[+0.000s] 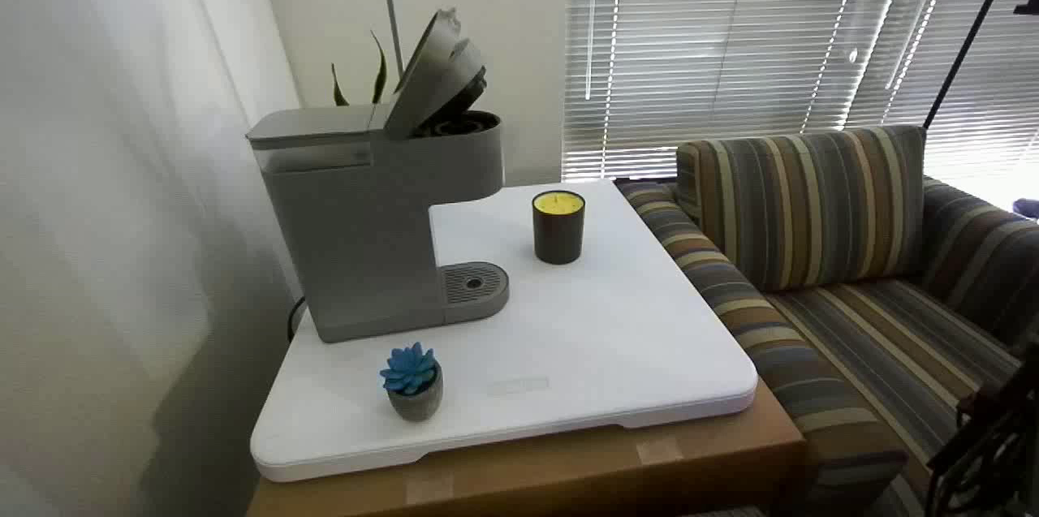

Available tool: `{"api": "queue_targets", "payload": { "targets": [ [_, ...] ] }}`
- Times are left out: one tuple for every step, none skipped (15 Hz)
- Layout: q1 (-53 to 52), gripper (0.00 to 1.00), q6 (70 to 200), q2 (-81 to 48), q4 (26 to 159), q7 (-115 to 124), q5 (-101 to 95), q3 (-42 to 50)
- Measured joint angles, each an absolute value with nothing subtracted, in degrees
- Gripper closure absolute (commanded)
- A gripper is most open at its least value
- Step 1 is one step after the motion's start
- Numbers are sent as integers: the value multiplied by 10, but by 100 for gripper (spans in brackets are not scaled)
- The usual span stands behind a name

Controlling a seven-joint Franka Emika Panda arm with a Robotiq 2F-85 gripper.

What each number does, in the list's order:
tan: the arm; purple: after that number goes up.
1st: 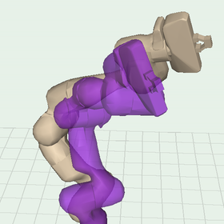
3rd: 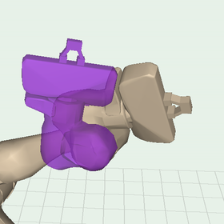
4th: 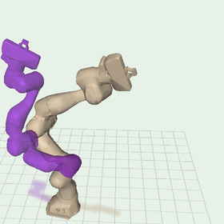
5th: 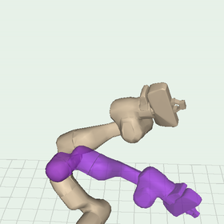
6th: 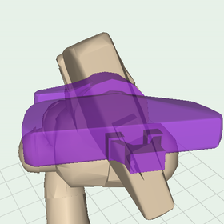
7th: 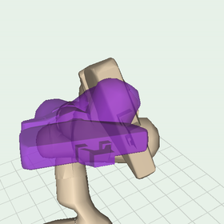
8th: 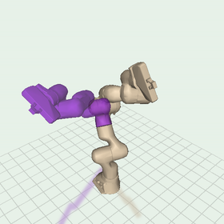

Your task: Close the coffeemaker

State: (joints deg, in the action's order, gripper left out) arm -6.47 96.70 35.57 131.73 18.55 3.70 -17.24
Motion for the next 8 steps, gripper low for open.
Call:
{"api": "queue_targets", "payload": {
  "targets": [
    [-65,0,967,356,1317,185,37,-172],
    [-65,0,967,356,1317,185,37,-172],
    [-65,0,970,356,1317,186,37,-172],
    [-65,0,979,356,1317,187,41,-170],
    [-65,0,994,355,1317,187,48,-167],
    [-65,0,1014,352,1316,187,59,-163],
    [-65,0,1036,348,1314,188,71,-158],
    [-65,0,1059,342,1311,192,85,-153]
  ]
}}
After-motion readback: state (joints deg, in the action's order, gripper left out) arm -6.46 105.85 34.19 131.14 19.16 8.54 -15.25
